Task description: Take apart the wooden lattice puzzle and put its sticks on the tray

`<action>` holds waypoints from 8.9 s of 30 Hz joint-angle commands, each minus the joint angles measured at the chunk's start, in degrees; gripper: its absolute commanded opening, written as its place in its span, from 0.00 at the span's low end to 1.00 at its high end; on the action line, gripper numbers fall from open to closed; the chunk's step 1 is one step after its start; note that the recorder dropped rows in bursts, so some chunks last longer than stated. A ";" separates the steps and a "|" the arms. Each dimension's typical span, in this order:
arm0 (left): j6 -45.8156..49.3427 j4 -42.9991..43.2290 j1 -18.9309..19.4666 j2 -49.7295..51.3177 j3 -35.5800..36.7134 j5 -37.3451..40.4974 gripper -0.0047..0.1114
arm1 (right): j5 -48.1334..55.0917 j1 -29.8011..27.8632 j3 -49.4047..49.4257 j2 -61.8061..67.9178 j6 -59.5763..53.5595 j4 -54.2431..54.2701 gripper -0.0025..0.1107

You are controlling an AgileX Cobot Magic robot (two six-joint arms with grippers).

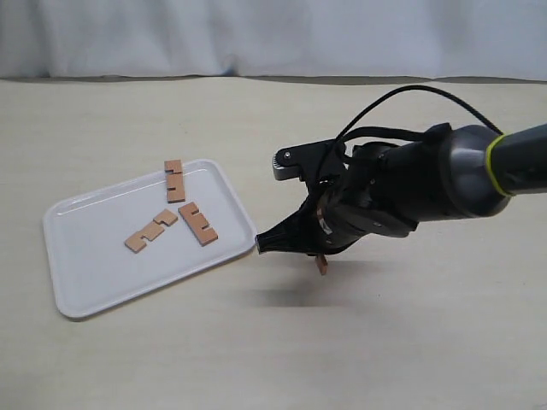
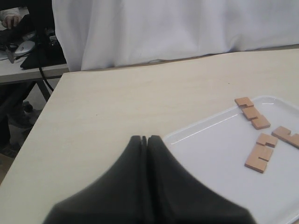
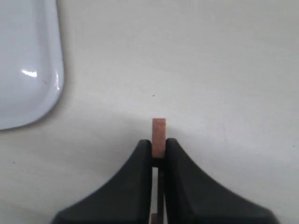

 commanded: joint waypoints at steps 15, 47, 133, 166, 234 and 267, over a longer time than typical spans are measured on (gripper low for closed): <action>-0.03 0.06 -0.11 -0.10 0.11 -0.62 0.04 | -2.60 0.05 0.30 -6.21 -6.05 1.16 0.06; -0.03 -0.10 -0.11 -0.10 0.11 -0.62 0.04 | -66.63 0.05 -5.68 10.77 -5.59 3.81 0.06; -0.03 0.02 -0.11 -0.10 0.11 -0.62 0.04 | 31.02 -14.60 -10.59 -25.67 -30.41 1.34 0.06; -0.03 -0.09 -0.11 -0.10 0.11 -0.62 0.04 | -12.77 -13.36 40.19 -84.62 -12.89 -19.57 0.06; -0.03 0.06 -0.11 -0.10 0.11 -0.26 0.04 | -0.13 -27.61 55.96 -107.78 -12.89 25.47 0.06; -0.03 -0.18 -0.11 -0.10 0.11 0.20 0.04 | -0.57 -27.61 55.96 -107.78 -43.30 25.47 0.06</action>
